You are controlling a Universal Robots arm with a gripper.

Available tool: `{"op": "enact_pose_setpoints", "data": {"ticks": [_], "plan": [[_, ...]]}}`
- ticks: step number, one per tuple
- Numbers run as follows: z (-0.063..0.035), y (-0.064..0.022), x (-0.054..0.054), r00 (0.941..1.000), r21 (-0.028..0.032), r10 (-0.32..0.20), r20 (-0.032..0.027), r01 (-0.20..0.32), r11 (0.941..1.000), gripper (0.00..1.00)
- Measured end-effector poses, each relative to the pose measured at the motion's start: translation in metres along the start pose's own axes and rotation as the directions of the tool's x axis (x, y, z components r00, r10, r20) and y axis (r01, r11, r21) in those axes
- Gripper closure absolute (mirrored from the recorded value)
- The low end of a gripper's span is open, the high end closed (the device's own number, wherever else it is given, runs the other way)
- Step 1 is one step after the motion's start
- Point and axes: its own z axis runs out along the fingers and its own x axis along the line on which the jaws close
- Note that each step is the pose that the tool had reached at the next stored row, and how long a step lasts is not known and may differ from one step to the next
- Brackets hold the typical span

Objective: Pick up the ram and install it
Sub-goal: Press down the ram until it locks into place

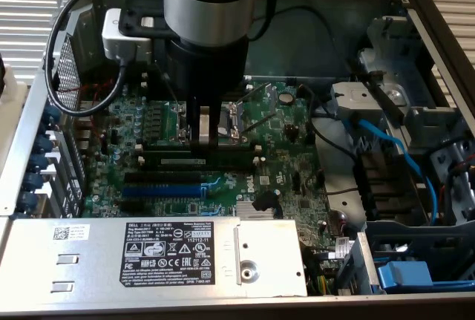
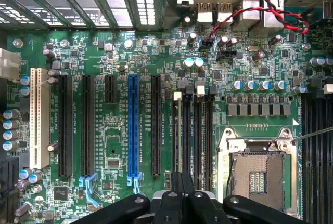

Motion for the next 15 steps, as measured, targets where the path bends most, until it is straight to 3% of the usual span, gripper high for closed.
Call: {"op": "enact_pose_setpoints", "data": {"ticks": [15], "plan": [[-0.0018, 0.0, -0.0001, 1.0, 0.0002, 0.0, 0.001, 0.0, 1.0, 0.89]]}}
